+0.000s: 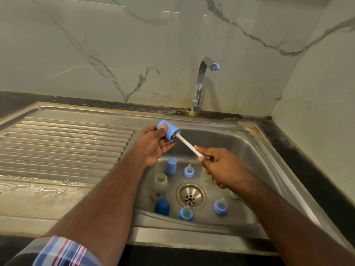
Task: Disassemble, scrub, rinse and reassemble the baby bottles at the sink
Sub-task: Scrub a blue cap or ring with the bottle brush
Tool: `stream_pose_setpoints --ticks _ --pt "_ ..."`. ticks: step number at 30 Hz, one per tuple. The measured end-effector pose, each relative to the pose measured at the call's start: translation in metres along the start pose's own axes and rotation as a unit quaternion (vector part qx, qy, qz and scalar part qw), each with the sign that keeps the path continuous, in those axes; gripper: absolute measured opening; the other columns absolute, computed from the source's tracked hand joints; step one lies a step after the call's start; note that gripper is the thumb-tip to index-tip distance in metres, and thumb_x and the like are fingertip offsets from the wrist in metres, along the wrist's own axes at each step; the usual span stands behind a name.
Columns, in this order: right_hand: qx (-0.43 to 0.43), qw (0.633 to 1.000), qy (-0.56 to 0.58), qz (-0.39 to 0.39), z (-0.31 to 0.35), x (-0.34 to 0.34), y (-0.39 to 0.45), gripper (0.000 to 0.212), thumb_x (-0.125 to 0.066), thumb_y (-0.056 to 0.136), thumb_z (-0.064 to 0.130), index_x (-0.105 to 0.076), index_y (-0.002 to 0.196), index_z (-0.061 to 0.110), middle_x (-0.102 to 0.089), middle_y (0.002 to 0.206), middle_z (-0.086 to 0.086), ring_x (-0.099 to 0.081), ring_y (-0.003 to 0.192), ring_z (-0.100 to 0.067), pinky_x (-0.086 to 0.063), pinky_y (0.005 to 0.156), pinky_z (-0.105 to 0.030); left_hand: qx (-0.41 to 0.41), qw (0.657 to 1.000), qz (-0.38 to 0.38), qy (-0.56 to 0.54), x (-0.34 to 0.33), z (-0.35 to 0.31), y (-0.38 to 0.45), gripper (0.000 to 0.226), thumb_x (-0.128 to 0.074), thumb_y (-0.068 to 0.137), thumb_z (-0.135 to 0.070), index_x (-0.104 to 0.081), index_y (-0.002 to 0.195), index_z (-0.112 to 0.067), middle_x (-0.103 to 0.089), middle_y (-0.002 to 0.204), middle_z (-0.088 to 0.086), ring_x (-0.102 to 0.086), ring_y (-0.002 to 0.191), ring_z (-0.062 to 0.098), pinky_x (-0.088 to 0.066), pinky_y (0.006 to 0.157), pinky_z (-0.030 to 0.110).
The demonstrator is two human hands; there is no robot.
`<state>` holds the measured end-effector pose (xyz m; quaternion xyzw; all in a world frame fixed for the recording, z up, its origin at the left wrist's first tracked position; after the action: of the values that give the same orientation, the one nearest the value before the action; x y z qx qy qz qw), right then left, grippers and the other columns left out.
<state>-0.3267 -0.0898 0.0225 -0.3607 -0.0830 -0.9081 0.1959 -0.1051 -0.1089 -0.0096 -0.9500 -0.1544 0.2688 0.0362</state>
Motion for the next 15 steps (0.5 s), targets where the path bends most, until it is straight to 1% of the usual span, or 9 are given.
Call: stream_pose_setpoints --ticks 1,2,4,6,8,10,12,14,15 --pt "0.010 0.999 -0.037 0.003 0.001 -0.004 0.000 0.041 -0.052 0.102 0.028 -0.054 0.140 0.043 -0.052 0.063 0.016 -0.048 0.040 0.001 -0.035 0.044 -0.014 0.002 1.000 0.002 0.003 0.000 0.001 0.000 0.032 -0.058 0.101 -0.017 -0.054 0.128 0.000 -0.070 0.120 0.024 -0.073 0.104 0.033 -0.062 0.085 0.043" --pt "0.011 0.999 -0.047 0.017 0.002 -0.007 0.000 0.041 -0.052 0.102 0.029 -0.053 0.140 0.044 -0.051 0.062 0.016 -0.048 0.040 0.001 -0.035 0.045 -0.014 0.001 1.000 0.004 0.005 0.000 0.001 0.001 0.032 -0.058 0.101 -0.017 -0.053 0.129 0.000 -0.069 0.120 0.024 -0.073 0.103 0.032 -0.063 0.083 0.042" --pt "-0.010 0.997 0.021 0.068 0.004 -0.008 -0.004 0.040 -0.052 0.102 0.027 -0.053 0.139 0.044 -0.053 0.063 0.008 -0.044 0.040 -0.003 -0.037 0.042 -0.021 -0.007 1.000 0.000 0.011 0.001 0.000 0.002 0.032 -0.059 0.101 -0.017 -0.054 0.129 0.000 -0.069 0.119 0.023 -0.074 0.096 0.029 -0.064 0.078 0.039" --pt "-0.031 0.988 0.103 0.114 0.004 -0.002 -0.006 0.040 -0.052 0.103 0.023 -0.055 0.138 0.042 -0.053 0.065 -0.001 -0.041 0.042 -0.009 -0.035 0.038 -0.021 -0.018 1.000 -0.015 0.004 0.002 -0.001 0.003 0.030 -0.060 0.101 -0.018 -0.056 0.125 0.000 -0.070 0.114 0.022 -0.075 0.088 0.027 -0.064 0.071 0.036" --pt "-0.039 0.983 0.128 0.122 0.001 0.006 -0.006 0.040 -0.052 0.103 0.021 -0.056 0.138 0.039 -0.052 0.066 -0.003 -0.040 0.043 -0.009 -0.033 0.037 -0.021 -0.027 0.999 -0.033 -0.012 0.001 -0.001 0.003 0.029 -0.061 0.100 -0.017 -0.057 0.124 0.000 -0.071 0.111 0.023 -0.075 0.086 0.029 -0.063 0.069 0.037" --pt "-0.044 0.984 0.134 0.113 -0.004 0.013 -0.006 0.039 -0.052 0.103 0.019 -0.058 0.136 0.038 -0.053 0.066 -0.004 -0.040 0.043 -0.010 -0.033 0.037 -0.021 -0.036 0.998 -0.050 -0.029 0.001 -0.003 0.003 0.026 -0.060 0.101 -0.016 -0.057 0.123 -0.002 -0.071 0.112 0.023 -0.074 0.090 0.031 -0.064 0.074 0.041" --pt "-0.045 0.985 0.125 0.111 -0.007 0.015 -0.008 0.038 -0.052 0.103 0.019 -0.058 0.136 0.038 -0.054 0.067 -0.005 -0.041 0.043 -0.010 -0.034 0.037 -0.022 -0.042 0.997 -0.061 -0.031 0.003 -0.004 0.004 0.018 -0.059 0.102 -0.017 -0.058 0.117 -0.007 -0.071 0.113 0.020 -0.073 0.094 0.029 -0.061 0.085 0.044" --pt "-0.044 0.986 0.116 0.111 -0.008 0.014 -0.008 0.039 -0.052 0.103 0.019 -0.057 0.137 0.037 -0.054 0.067 -0.005 -0.042 0.043 -0.010 -0.035 0.038 -0.023 -0.044 0.997 -0.066 0.000 0.002 -0.004 0.001 0.013 -0.061 0.102 -0.020 -0.059 0.112 -0.012 -0.071 0.111 0.016 -0.072 0.095 0.027 -0.056 0.095 0.049" --pt "-0.043 0.987 0.115 0.106 -0.009 0.015 -0.008 0.039 -0.053 0.102 0.019 -0.057 0.137 0.037 -0.055 0.067 -0.005 -0.042 0.043 -0.010 -0.036 0.038 -0.023 -0.048 0.996 -0.071 0.014 -0.001 -0.004 -0.002 0.011 -0.062 0.101 -0.022 -0.060 0.108 -0.014 -0.071 0.109 0.013 -0.071 0.093 0.026 -0.054 0.097 0.050"
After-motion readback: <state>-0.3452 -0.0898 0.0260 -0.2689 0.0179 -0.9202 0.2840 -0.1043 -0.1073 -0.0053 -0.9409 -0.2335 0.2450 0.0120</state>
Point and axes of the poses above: each hand's wrist, its own y-axis towards the middle knuckle, its own x-axis out of the back of the hand, z = x × y, the point moved 2 cm from there along y, towards the middle knuckle
